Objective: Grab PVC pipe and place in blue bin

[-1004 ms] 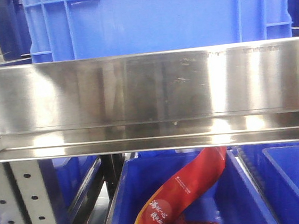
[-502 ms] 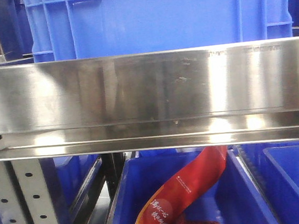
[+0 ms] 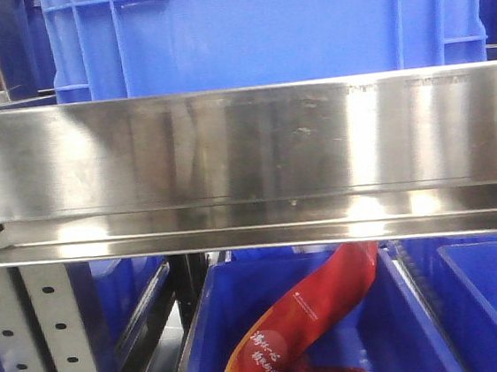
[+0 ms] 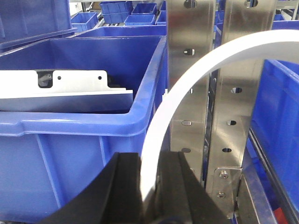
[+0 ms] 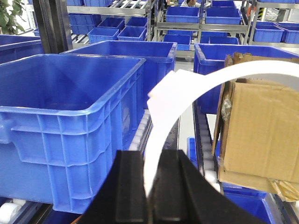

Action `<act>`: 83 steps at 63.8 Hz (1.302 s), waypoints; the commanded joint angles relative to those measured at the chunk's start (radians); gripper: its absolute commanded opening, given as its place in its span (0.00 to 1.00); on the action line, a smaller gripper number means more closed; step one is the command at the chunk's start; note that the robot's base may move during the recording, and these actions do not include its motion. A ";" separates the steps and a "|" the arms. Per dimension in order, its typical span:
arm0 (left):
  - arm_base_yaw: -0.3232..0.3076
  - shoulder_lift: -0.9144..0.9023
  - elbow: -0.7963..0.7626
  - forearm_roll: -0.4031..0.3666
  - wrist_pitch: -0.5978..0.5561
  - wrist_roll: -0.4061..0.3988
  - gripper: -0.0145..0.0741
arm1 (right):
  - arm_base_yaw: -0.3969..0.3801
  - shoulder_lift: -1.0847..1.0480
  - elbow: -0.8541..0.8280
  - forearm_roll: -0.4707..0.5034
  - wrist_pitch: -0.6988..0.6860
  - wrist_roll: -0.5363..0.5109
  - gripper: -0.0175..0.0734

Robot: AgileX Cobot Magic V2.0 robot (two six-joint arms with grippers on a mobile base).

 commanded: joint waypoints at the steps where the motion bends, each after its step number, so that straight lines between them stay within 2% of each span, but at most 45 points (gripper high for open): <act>1: 0.001 -0.004 0.001 -0.004 -0.022 -0.002 0.04 | 0.000 -0.004 0.000 -0.004 -0.023 -0.006 0.01; 53: 0.001 -0.004 0.001 -0.004 -0.022 -0.002 0.04 | 0.000 -0.004 0.000 -0.002 -0.024 -0.006 0.01; 64: 0.001 -0.004 0.001 -0.004 -0.062 -0.002 0.04 | 0.000 -0.004 0.000 0.000 -0.033 -0.006 0.01; 83: 0.001 -0.004 0.001 -0.044 -0.074 -0.002 0.04 | 0.000 -0.004 0.000 0.058 -0.035 -0.006 0.01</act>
